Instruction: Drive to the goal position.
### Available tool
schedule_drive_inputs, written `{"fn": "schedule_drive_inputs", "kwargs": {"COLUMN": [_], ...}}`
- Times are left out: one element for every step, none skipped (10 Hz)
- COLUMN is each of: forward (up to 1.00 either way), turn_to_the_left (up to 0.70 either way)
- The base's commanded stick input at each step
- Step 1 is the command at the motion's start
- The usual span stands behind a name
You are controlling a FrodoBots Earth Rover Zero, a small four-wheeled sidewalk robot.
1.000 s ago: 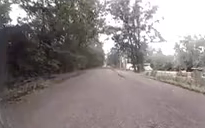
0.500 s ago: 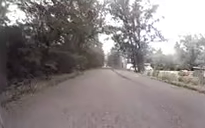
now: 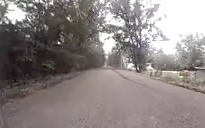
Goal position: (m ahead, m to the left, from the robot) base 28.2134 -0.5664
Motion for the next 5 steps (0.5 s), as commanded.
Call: {"fn": "schedule_drive_inputs", "kwargs": {"forward": [0.70, 0.70, 0.70, 0.70, 0.70], "turn_to_the_left": [0.00, 0.00, 0.00, 0.00, 0.00]}}
